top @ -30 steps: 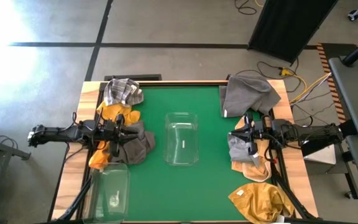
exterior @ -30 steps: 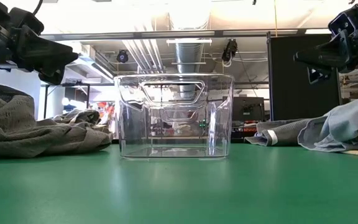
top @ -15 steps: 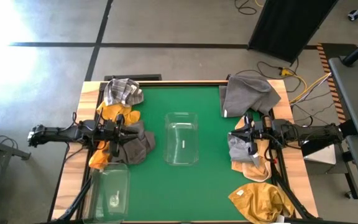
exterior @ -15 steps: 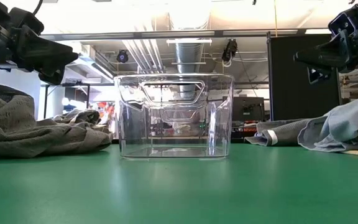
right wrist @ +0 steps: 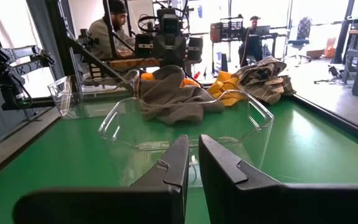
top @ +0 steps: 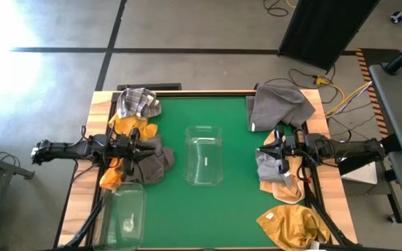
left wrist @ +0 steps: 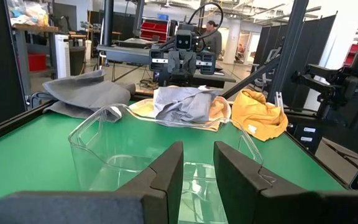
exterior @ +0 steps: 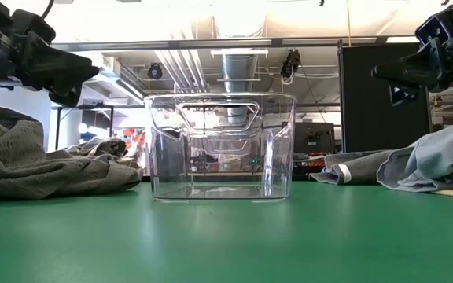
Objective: Sort towels by color in basket
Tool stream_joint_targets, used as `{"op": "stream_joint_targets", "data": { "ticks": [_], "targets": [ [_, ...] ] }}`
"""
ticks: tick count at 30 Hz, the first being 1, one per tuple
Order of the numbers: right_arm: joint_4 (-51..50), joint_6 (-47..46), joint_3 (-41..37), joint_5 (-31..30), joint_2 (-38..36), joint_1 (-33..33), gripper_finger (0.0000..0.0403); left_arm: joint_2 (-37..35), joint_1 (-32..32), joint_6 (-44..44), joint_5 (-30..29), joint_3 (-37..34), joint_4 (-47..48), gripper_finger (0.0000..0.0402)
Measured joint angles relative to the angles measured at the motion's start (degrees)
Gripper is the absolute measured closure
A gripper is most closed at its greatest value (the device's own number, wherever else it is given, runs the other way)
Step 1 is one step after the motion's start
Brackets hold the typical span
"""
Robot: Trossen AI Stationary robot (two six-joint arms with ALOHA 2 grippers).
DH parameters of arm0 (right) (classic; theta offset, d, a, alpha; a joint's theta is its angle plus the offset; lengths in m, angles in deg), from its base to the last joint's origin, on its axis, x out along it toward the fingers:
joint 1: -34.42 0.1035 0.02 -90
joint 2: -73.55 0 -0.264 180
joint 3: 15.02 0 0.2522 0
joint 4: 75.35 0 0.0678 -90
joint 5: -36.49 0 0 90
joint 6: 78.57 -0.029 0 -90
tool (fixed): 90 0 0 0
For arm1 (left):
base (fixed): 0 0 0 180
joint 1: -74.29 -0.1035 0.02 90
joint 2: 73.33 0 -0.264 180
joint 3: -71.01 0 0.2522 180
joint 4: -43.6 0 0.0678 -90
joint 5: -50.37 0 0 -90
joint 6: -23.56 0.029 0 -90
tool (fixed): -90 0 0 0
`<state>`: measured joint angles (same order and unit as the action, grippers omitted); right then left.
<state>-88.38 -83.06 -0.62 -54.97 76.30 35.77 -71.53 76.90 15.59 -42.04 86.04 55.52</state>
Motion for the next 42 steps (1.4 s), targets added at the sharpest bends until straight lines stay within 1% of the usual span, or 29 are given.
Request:
{"op": "stream_joint_targets", "data": {
  "ticks": [2, 8, 10, 12, 14, 16, 18, 20, 21, 23, 25, 27, 30, 36, 39, 42],
  "targets": [
    [0.00, -0.01, 0.01, 0.01, -0.01, 0.00, 0.0374, 0.00, 0.02, -0.10, -0.03, -0.01, -2.39, 0.0326],
    [-0.01, 0.00, 0.01, 0.01, -0.02, 0.00, 0.0374, -0.02, 0.02, -3.49, -0.01, -0.01, -15.69, 0.0326],
    [0.01, 0.00, 0.00, -0.01, -0.02, -0.01, 0.0374, -0.02, 0.02, -5.78, -0.01, -0.01, -18.14, 0.0326],
    [0.00, 0.00, 0.00, -0.01, -0.02, -0.01, 0.0374, 0.43, 0.01, -6.51, -0.01, 0.04, -18.70, 0.0326],
    [0.01, -0.01, 0.00, 0.00, 0.00, -0.01, 0.0374, 1.51, 0.02, -6.79, -0.01, 2.06, -13.95, 0.0326],
    [0.01, 0.00, 0.02, 0.00, -0.01, 0.01, 0.0374, 3.47, 0.02, -7.18, -0.50, 6.70, -3.41, 0.0326],
    [0.00, 0.00, 0.00, 0.00, -0.02, 0.01, 0.0374, 6.28, 0.02, -8.81, -4.42, 12.26, 9.37, 0.0326],
    [0.01, -0.02, 0.00, 0.01, -0.02, 0.01, 0.0374, 9.95, 0.02, -13.01, -10.62, 17.30, 20.25, 0.0326],
    [0.00, -0.01, 0.01, 0.01, -0.01, 0.00, 0.0374, 11.97, -0.01, -15.43, -12.72, 19.61, 24.62, 0.0326],
    [0.01, -0.01, 0.01, 0.00, -0.01, -0.01, 0.0374, 16.20, 0.00, -19.46, -13.57, 23.12, 31.27, 0.0325],
    [0.01, 0.00, 0.00, 0.00, -0.02, 0.01, 0.0374, 20.78, 0.02, -22.57, -12.24, 25.64, 36.10, 0.0317],
    [-0.01, 0.00, 0.00, -0.01, -0.02, -0.01, 0.0374, 25.14, 0.02, -24.78, -9.86, 27.55, 39.78, 0.0302],
    [-0.01, 0.00, 0.00, 0.01, -0.02, -0.01, 0.0374, 31.19, 0.02, -26.51, -8.71, 29.04, 44.34, 0.0271],
    [0.02, 0.00, 0.02, -0.01, -0.02, -0.01, 0.0374, 41.65, 0.02, -26.89, -6.47, 29.15, 43.92, 0.0208],
    [0.01, -0.01, 0.01, 0.00, -0.02, 0.01, 0.0374, 46.79, 0.02, -27.27, -5.49, 29.96, 44.34, 0.0194],
    [0.00, -0.02, 0.00, 0.01, -0.02, -0.01, 0.0374, 51.85, 0.02, -27.54, -5.52, 30.66, 44.40, 0.0191]
  ]
}}
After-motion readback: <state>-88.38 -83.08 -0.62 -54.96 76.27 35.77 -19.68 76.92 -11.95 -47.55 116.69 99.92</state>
